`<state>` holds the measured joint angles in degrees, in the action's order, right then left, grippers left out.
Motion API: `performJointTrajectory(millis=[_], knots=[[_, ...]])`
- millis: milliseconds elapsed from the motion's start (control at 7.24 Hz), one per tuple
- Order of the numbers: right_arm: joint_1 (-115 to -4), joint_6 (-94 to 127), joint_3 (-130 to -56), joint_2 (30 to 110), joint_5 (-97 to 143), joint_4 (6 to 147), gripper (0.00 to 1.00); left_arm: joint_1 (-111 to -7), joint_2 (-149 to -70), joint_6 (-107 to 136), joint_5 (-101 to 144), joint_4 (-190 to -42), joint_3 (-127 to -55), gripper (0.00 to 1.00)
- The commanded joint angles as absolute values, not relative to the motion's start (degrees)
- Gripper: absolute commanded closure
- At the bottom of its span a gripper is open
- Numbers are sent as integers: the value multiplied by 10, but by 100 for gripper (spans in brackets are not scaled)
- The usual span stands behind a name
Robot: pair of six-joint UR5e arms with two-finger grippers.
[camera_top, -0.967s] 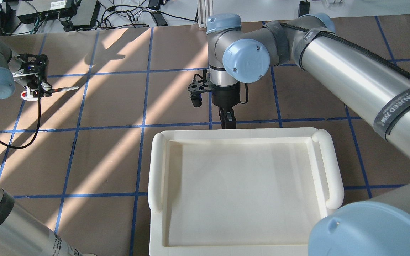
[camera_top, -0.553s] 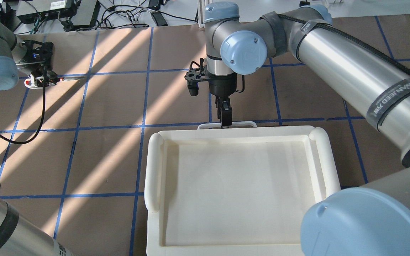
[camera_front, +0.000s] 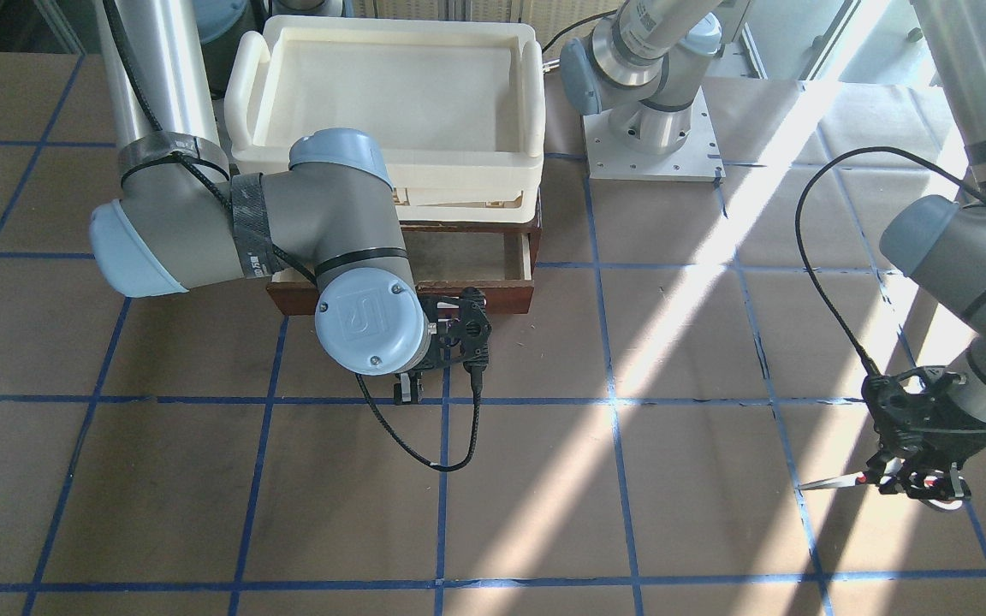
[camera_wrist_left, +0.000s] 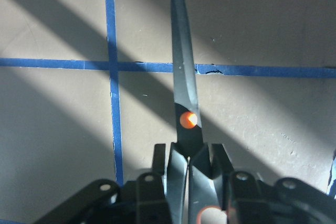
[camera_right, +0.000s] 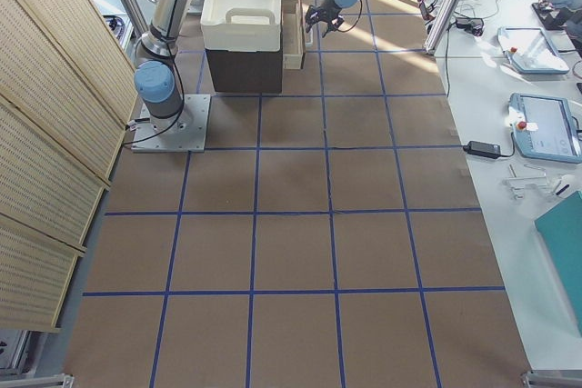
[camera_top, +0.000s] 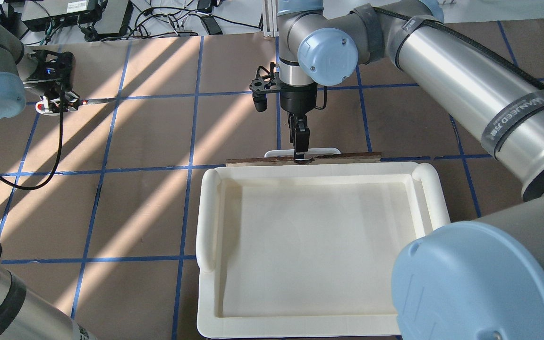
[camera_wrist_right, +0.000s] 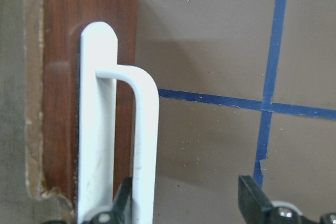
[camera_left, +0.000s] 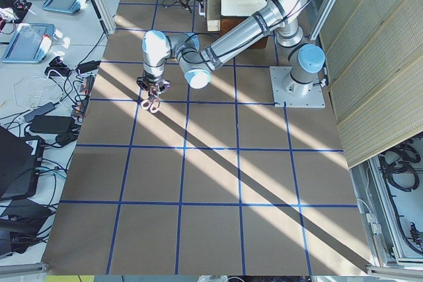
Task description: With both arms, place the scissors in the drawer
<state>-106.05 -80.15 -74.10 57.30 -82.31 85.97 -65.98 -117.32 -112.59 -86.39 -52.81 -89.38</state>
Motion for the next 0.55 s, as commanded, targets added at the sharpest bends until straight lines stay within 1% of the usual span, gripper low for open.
performJointTrajectory(millis=[0, 415], knots=[[-1059, -802, -725, 561, -824, 868, 29, -662, -1172, -1126, -861, -528, -894, 100], [-1056, -802, -708, 548, -826, 892, 31, -662, -1173, -1126, -861, -528, -894, 100]])
